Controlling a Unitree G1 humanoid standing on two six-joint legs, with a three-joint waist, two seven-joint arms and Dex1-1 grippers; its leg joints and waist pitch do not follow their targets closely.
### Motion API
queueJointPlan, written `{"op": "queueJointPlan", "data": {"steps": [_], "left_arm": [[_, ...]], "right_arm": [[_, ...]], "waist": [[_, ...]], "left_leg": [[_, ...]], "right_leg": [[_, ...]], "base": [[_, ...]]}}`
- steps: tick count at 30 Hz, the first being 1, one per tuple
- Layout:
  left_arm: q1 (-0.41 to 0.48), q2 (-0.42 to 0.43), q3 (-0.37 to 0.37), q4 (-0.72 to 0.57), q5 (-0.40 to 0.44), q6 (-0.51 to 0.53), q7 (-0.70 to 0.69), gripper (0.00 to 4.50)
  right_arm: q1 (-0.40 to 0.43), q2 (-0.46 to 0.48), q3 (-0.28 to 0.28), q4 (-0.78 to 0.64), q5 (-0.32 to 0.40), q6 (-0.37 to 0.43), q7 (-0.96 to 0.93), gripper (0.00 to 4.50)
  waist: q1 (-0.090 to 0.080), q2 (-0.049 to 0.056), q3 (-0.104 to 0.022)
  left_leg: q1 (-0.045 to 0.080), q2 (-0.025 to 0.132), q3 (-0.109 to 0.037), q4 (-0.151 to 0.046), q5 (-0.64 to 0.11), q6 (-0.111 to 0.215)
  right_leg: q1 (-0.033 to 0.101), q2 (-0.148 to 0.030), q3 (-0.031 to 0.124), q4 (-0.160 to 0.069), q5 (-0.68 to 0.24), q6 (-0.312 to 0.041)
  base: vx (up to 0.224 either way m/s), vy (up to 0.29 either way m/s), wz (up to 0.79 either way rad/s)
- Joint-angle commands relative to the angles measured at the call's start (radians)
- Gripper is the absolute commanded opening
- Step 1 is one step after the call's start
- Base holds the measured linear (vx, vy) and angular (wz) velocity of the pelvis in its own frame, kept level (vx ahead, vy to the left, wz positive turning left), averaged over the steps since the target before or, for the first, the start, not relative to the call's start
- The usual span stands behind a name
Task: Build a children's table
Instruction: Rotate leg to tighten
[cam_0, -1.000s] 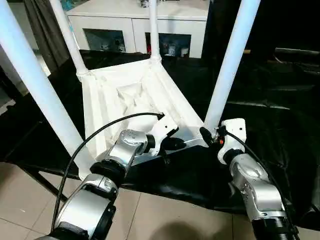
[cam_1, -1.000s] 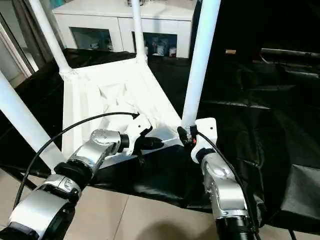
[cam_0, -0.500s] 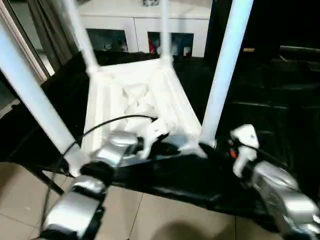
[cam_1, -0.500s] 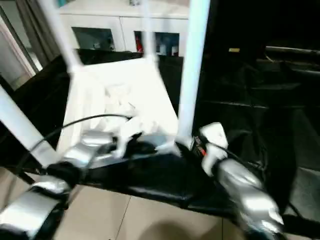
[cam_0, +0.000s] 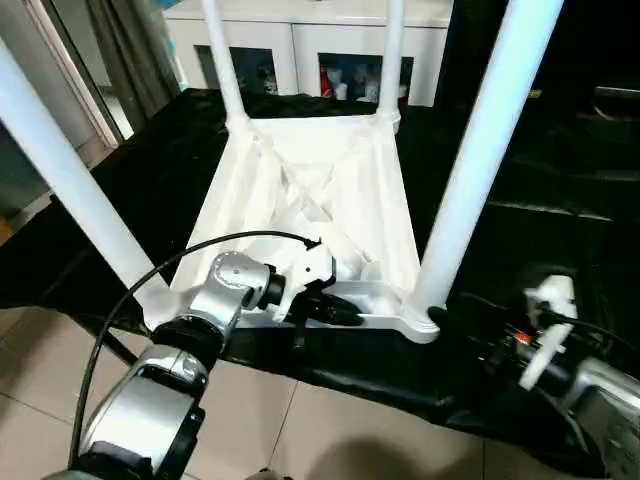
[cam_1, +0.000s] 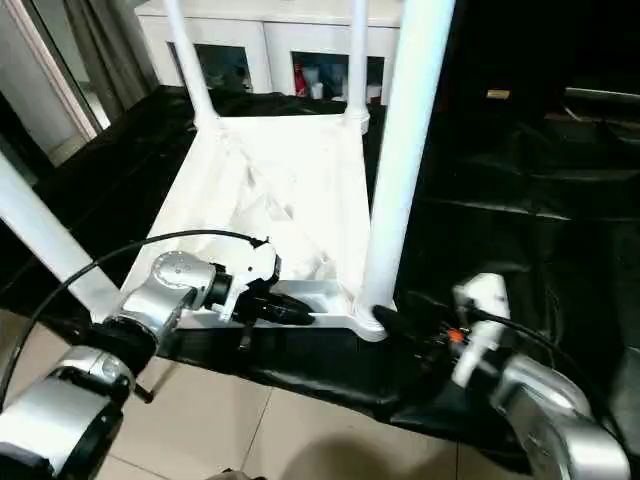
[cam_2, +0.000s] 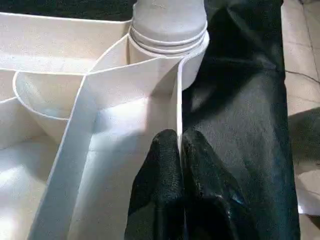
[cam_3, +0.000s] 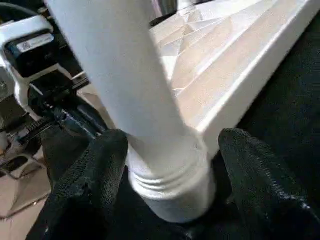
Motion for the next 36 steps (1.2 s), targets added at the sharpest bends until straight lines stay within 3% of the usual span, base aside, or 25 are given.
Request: {"op": "queueJointPlan", "data": {"steps": [1,2,3,4,5,8,10,13,16,20,21,22,23,24,25,26,27,28,29,31,32,33,34,35,36], "left_arm": [[-0.031,-0.012,0.002,0.005,-0.018,-0.076,-0.072,0.0],[-0.04,-0.014,0.017,0.021,-0.033,-0.096,-0.075,0.0],[-0.046,-0.012,0.023,0.033,-0.038,-0.11,-0.077,0.0],[-0.046,-0.012,0.023,0.033,-0.038,-0.11,-0.077,0.0],[-0.049,-0.007,0.025,0.041,-0.041,-0.11,-0.098,0.0],[-0.05,0.001,0.028,0.047,-0.046,-0.128,-0.118,0.0],[-0.048,0.005,0.036,0.054,-0.06,-0.142,-0.147,0.0],[-0.049,0.006,0.041,0.064,-0.061,-0.153,-0.144,0.0],[-0.035,0.02,0.055,0.037,-0.089,-0.115,-0.189,0.59],[-0.023,0.033,0.081,-0.007,-0.13,-0.097,-0.216,0.79],[-0.021,0.035,0.09,-0.019,-0.141,-0.096,-0.215,0.79],[-0.017,0.037,0.104,-0.036,-0.159,-0.081,-0.212,0.94],[-0.013,0.043,0.124,-0.06,-0.168,-0.073,-0.162,1.03],[-0.008,0.048,0.149,-0.078,-0.172,-0.062,-0.087,1.1],[-0.001,0.051,0.17,-0.093,-0.173,-0.058,-0.015,1.1],[0.005,0.05,0.199,-0.099,-0.155,-0.057,0.126,1.26],[0.014,0.048,0.221,-0.108,-0.143,-0.041,0.231,1.26],[0.035,0.04,0.248,-0.133,-0.136,-0.037,0.331,1.4],[0.058,0.026,0.281,-0.163,-0.138,-0.02,0.424,1.49],[0.087,0.01,0.31,-0.209,-0.153,0.019,0.476,1.62],[0.119,-0.007,0.332,-0.258,-0.159,0.028,0.519,1.73],[0.2,-0.059,0.387,-0.386,-0.164,0.039,0.629,1.9],[0.208,-0.067,0.395,-0.4,-0.166,0.04,0.643,1.9],[0.255,-0.112,0.438,-0.487,-0.179,0.053,0.732,1.95],[0.258,-0.115,0.44,-0.492,-0.18,0.054,0.737,1.95]], "right_arm": [[0.034,-0.007,-0.012,-0.071,0.02,0.013,-0.006,3.15],[0.065,-0.008,-0.003,-0.112,0.033,0.018,-0.001,3.15],[0.099,-0.007,-0.006,-0.156,0.054,0.023,0.002,3.15],[0.099,-0.007,-0.006,-0.156,0.054,0.023,0.002,3.15],[0.124,-0.003,-0.032,-0.177,0.073,0.023,-0.004,3.15],[0.13,0.005,-0.059,-0.174,0.061,0.01,-0.036,3.15],[0.099,0.026,-0.082,-0.135,0.003,-0.027,-0.117,3.15],[0.072,0.045,-0.091,-0.107,-0.009,-0.045,-0.163,3.15],[0.041,0.072,-0.093,-0.085,-0.015,-0.066,-0.21,3.16],[0.03,0.095,-0.092,-0.088,0.0,-0.069,-0.229,3.16],[0.029,0.1,-0.09,-0.087,-0.009,-0.077,-0.24,3.16],[0.027,0.111,-0.09,-0.088,-0.022,-0.084,-0.262,3.16],[0.016,0.135,-0.096,-0.083,-0.048,-0.094,-0.316,3.16],[0.003,0.163,-0.099,-0.068,-0.087,-0.103,-0.387,3.16],[-0.004,0.179,-0.094,-0.054,-0.128,-0.121,-0.439,3.16],[-0.012,0.185,-0.075,-0.038,-0.201,-0.137,-0.506,3.16],[-0.018,0.188,-0.062,-0.027,-0.257,-0.142,-0.559,3.16],[-0.022,0.191,-0.051,-0.019,-0.313,-0.141,-0.618,3.16],[-0.03,0.201,-0.048,-0.013,-0.345,-0.137,-0.665,3.16],[-0.038,0.217,-0.05,-0.014,-0.349,-0.128,-0.693,3.16],[-0.042,0.234,-0.053,-0.018,-0.342,-0.122,-0.709,3.16],[-0.05,0.243,-0.014,-0.035,-0.363,-0.119,-0.713,3.44],[-0.051,0.243,-0.009,-0.037,-0.366,-0.12,-0.712,3.44],[-0.055,0.244,0.022,-0.046,-0.386,-0.128,-0.704,3.51],[-0.055,0.244,0.023,-0.047,-0.388,-0.129,-0.703,3.51]], "waist": [[-0.002,-0.024,-0.052],[0.001,-0.024,-0.053],[0.002,-0.014,-0.054],[0.004,-0.02,-0.054],[0.002,-0.01,-0.052],[0.001,-0.006,-0.051],[-0.003,-0.009,-0.051],[-0.01,-0.01,-0.053],[-0.01,-0.016,-0.057],[-0.005,-0.015,-0.059],[-0.007,-0.019,-0.058],[-0.009,-0.036,-0.056],[-0.003,-0.031,-0.06],[-0.01,-0.042,-0.052],[-0.012,-0.037,-0.055],[-0.016,-0.041,-0.05],[-0.02,-0.044,-0.049],[-0.026,-0.058,-0.047],[-0.027,-0.053,-0.049],[-0.032,-0.056,-0.048],[-0.034,-0.071,-0.051],[-0.033,-0.077,-0.049],[-0.034,-0.073,-0.051],[-0.039,-0.084,-0.048],[-0.038,-0.078,-0.049]], "left_leg": [[0.016,0.047,-0.019,-0.058,-0.148,0.113],[0.015,0.047,-0.02,-0.058,-0.146,0.114],[0.017,0.047,-0.02,-0.057,-0.144,0.115],[0.015,0.05,-0.021,-0.059,-0.149,0.117],[0.013,0.049,-0.022,-0.061,-0.159,0.108],[0.017,0.049,-0.023,-0.064,-0.191,0.089],[0.017,0.047,-0.023,-0.066,-0.19,0.074],[0.017,0.044,-0.022,-0.064,-0.174,0.07],[0.015,0.043,-0.021,-0.057,-0.124,0.095],[0.012,0.045,-0.018,-0.05,-0.081,0.14],[0.011,0.044,-0.017,-0.05,-0.086,0.144],[0.01,0.044,-0.015,-0.05,-0.098,0.146],[0.011,0.045,-0.017,-0.049,-0.087,0.139],[0.008,0.044,-0.015,-0.053,-0.104,0.135],[0.008,0.04,-0.017,-0.051,-0.11,0.126],[0.013,0.045,-0.019,-0.058,-0.15,0.087],[0.015,0.043,-0.018,-0.058,-0.161,0.075],[0.014,0.043,-0.018,-0.061,-0.167,0.053],[0.014,0.043,-0.02,-0.061,-0.16,0.047],[0.014,0.041,-0.018,-0.062,-0.16,0.055],[0.011,0.042,-0.019,-0.058,-0.142,0.07],[0.011,0.046,-0.018,-0.058,-0.131,0.085],[0.011,0.049,-0.019,-0.057,-0.12,0.092],[0.006,0.048,-0.017,-0.054,-0.107,0.105],[0.01,0.046,-0.015,-0.052,-0.102,0.11]], "right_leg": [[0.04,-0.036,0.021,-0.069,-0.068,-0.236],[0.042,-0.037,0.021,-0.067,-0.061,-0.23],[0.041,-0.037,0.021,-0.066,-0.056,-0.228],[0.042,-0.037,0.021,-0.066,-0.049,-0.225],[0.041,-0.038,0.019,-0.066,-0.06,-0.225],[0.039,-0.039,0.02,-0.072,-0.118,-0.223],[0.037,-0.038,0.02,-0.073,-0.127,-0.222],[0.037,-0.039,0.019,-0.07,-0.113,-0.227],[0.041,-0.038,0.017,-0.062,-0.044,-0.233],[0.039,-0.036,0.015,-0.047,0.032,-0.266],[0.04,-0.036,0.014,-0.049,0.023,-0.265],[0.039,-0.035,0.015,-0.053,-0.004,-0.258],[0.037,-0.04,0.016,-0.044,-0.023,-0.258],[0.032,-0.036,0.016,-0.052,-0.051,-0.25],[0.034,-0.038,0.016,-0.051,-0.071,-0.244],[0.03,-0.034,0.018,-0.06,-0.136,-0.225],[0.03,-0.032,0.018,-0.061,-0.144,-0.221],[0.031,-0.026,0.018,-0.062,-0.147,-0.21],[0.034,-0.031,0.02,-0.059,-0.144,-0.203],[0.034,-0.03,0.022,-0.062,-0.142,-0.2],[0.038,-0.031,0.023,-0.055,-0.119,-0.199],[0.035,-0.031,0.024,-0.055,-0.104,-0.202],[0.038,-0.032,0.024,-0.052,-0.077,-0.209],[0.037,-0.029,0.023,-0.052,-0.043,-0.218],[0.032,-0.026,0.024,-0.052,-0.027,-0.219]], "base": [[0.0,0.0,0.0],[0.0,0.0,0.0],[0.0,0.0,0.0],[0.0,0.0,0.0],[0.0,0.0,0.0],[0.0,0.0,0.0],[0.0,0.0,0.0],[0.0,0.0,0.0],[0.0,0.0,0.0],[0.0,0.0,0.0],[0.0,0.0,0.0],[0.0,0.0,0.0],[0.0,0.0,0.0],[0.0,0.0,0.0],[0.0,0.0,0.0],[0.0,0.0,0.0],[0.0,0.0,0.0],[0.0,0.0,0.0],[0.0,0.0,0.0],[0.0,0.0,0.0],[0.0,0.0,0.0],[0.0,0.0,0.0],[0.0,0.0,0.0],[0.0,0.0,0.0],[0.0,0.0,0.0]]}}
